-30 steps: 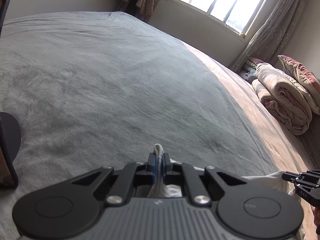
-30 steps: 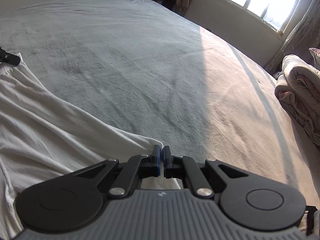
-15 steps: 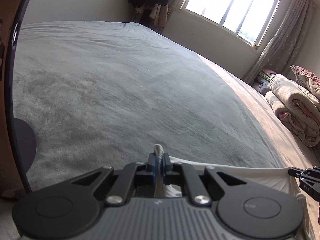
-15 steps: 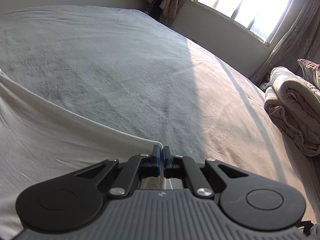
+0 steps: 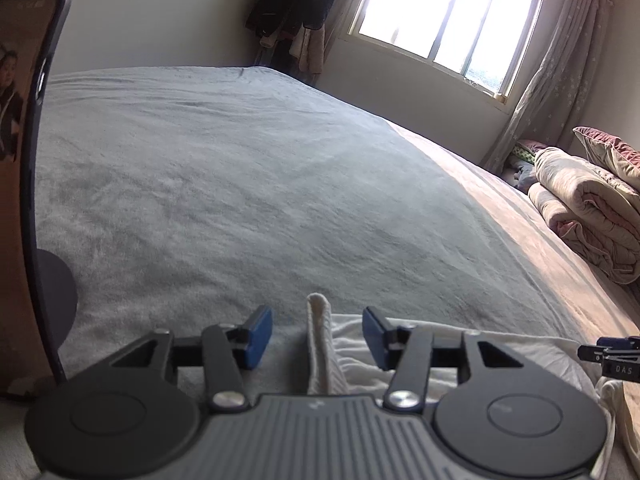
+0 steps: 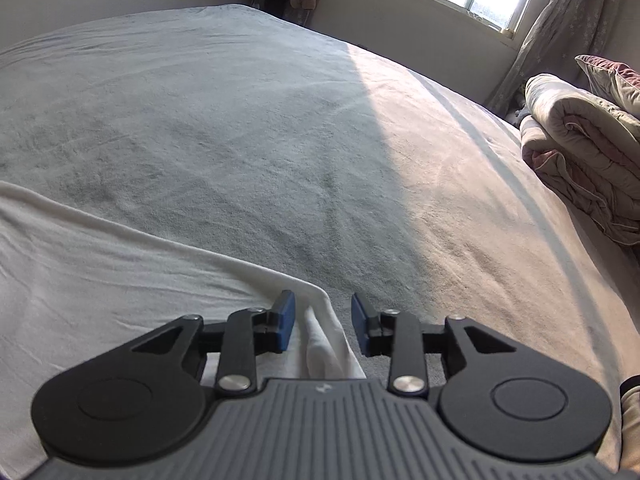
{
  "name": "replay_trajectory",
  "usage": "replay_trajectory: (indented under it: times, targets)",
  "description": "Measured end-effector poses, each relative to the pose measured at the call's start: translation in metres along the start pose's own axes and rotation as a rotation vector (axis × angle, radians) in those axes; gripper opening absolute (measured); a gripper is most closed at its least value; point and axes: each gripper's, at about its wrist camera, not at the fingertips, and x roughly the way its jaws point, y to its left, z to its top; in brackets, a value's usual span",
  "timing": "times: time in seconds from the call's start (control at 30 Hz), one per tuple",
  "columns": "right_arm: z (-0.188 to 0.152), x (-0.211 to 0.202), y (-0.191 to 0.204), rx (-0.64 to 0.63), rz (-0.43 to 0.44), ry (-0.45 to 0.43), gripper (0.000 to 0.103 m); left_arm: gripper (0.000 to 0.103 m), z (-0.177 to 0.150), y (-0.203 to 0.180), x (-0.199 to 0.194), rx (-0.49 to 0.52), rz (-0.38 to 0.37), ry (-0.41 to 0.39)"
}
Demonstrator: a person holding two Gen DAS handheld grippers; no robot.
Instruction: Fold clothes
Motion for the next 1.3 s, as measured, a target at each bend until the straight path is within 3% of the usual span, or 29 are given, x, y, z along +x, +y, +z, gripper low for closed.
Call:
replay_trajectory:
  times: [0.13,0.3,0.77,0.9,1.03,1.17,1.3]
  targets:
    - [0.001,-0.030,-0.022,0.078,-0.023,0.022,0.047,0.070,0.008,-0.015,-0.015,0.051,-0.016,-0.015]
    - [-0.009,-0.072,-0.047,0.157,-0.067,0.080,0.047,0.071,0.012,-0.023,-0.026,0.017,-0.108,0.049]
    - [-0.068,-0.162,-0.062,0.175,-0.261,0.261,0.050,0.070,0.004,-0.053,-0.052,-0.055,-0.368,0.176]
    - [-0.082,-0.166,-0.070,0.157,-0.249,0.308,0.050,0.071,-0.003,-0.072,-0.055,-0.010,-0.378,0.174]
    - [-0.104,-0.161,-0.079,0.143,-0.205,0.352,0.040,0.071,-0.010,-0.092,-0.057,0.045,-0.380,0.168]
    - [-0.127,-0.156,-0.090,0.164,-0.165,0.377,0.040,0.070,-0.017,-0.113,-0.059,0.100,-0.381,0.161]
    - [-0.143,-0.154,-0.103,0.193,-0.129,0.395,0.039,0.070,-0.024,-0.124,-0.052,0.095,-0.386,0.187]
